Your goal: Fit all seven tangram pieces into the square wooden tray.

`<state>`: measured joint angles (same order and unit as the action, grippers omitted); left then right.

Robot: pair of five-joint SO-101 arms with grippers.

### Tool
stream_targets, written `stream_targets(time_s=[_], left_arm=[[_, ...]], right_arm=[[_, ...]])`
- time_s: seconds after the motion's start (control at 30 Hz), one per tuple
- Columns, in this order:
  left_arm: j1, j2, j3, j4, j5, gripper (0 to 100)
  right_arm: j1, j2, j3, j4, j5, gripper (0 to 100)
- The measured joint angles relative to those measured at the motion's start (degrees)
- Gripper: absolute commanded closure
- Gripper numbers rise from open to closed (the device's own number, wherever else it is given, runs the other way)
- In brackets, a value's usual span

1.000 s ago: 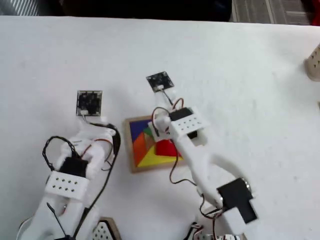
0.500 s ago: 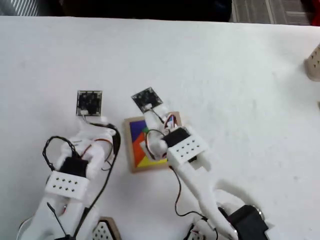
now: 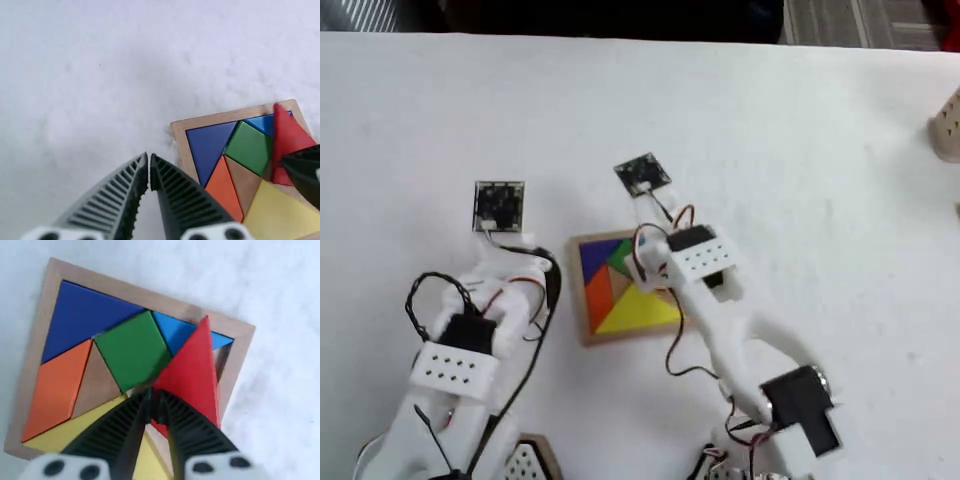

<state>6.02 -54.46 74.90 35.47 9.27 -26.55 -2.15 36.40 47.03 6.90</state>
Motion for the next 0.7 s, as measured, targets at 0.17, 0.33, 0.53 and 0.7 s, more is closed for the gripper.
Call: stream_targets(time_s=[0.17, 0.33, 0.53, 0.7], left_arm=[[0.00, 0.00, 0.00, 0.00, 0.00, 96], [0.00, 0.00, 0.00, 0.00, 0.00, 96], [0.00, 0.00, 0.00, 0.00, -0.09, 96], [0.00, 0.00, 0.00, 0.00, -0.09, 96]], right_arm=[[-0.26, 2.55, -4.40, 1.67, -0.44, 98.1], [1.67, -4.04, -6.15, 9.93, -1.85, 98.1], [10.11, -13.27, 0.44, 7.74, -1.85, 97.8], [15.21, -13.63, 6.95, 1.49, -1.58, 97.8]])
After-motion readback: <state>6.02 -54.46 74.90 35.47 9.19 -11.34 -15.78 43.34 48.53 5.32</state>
